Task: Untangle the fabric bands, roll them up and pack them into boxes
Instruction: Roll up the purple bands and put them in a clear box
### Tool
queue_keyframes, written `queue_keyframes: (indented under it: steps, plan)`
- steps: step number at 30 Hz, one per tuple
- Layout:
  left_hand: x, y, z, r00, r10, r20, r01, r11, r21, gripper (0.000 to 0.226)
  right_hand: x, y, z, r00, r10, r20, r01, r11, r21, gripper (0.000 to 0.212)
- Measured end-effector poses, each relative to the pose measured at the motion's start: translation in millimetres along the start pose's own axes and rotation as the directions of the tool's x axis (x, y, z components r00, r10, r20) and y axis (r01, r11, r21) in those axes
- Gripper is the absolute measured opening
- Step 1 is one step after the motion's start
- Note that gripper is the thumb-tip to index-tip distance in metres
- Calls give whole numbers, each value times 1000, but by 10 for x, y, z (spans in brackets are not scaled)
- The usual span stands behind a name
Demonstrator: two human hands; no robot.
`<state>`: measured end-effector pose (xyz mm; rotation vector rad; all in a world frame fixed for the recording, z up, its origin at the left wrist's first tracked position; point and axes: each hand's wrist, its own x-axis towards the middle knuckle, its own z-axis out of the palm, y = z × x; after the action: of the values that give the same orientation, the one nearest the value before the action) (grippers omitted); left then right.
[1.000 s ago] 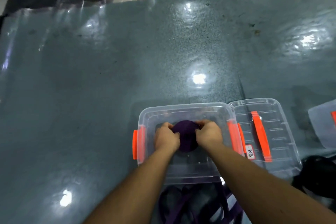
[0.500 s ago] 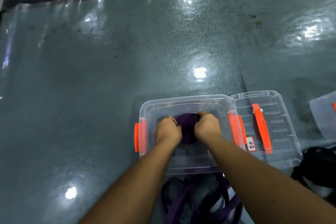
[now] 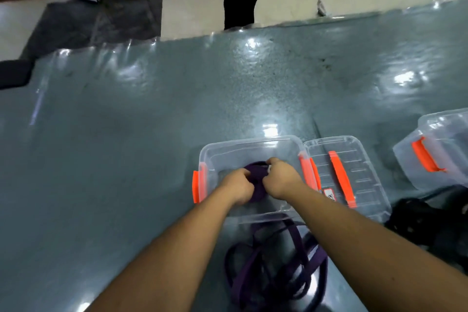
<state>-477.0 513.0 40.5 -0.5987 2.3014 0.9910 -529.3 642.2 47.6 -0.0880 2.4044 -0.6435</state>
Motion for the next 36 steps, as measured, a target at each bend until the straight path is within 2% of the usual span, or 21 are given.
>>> queue_keyframes:
  steps: [6,14,17,19,22,24,26,30,32,36]
  plan:
    - [-491,90,-16,981,126,-147,-117,991,65,44,-502,110,-164,979,-176,-106,170,984,-63,47]
    - [-1152,91,244,916,260,-306,-216,962,169,37,-1063,425,-185,891,-432,-142,405,896,-182,35]
    - [-1360,35,435,911,266,-316,-228,962,152,31,-1236,646,-119,845,-532,-61,511,835,-203,22]
    - [-1497,-22,630,925,250,-287,-215,965,148,26,-1331,862,-53,823,-565,54,562,797,-222,19]
    - [-1669,-125,944,962,183,-203,-152,975,163,28,-1420,1225,76,813,-508,283,581,730,-360,29]
    - [-1769,-201,1126,979,134,-156,-108,980,168,31,-1431,1472,160,792,-479,378,610,600,-517,42]
    - [-1865,-270,1256,987,94,-131,-72,984,166,32,-1442,1652,199,790,-464,402,602,460,-652,43]
    - [-2023,-336,1348,990,61,-126,-41,987,156,32,-1528,1789,238,797,-470,379,561,344,-753,38]
    - [-2075,-348,1350,990,56,-127,-37,988,147,33,-1588,1754,230,791,-489,367,564,353,-746,39]
    - [-2152,-300,1296,985,80,-152,-61,990,127,38,-1671,1497,65,773,-560,300,616,549,-565,38]
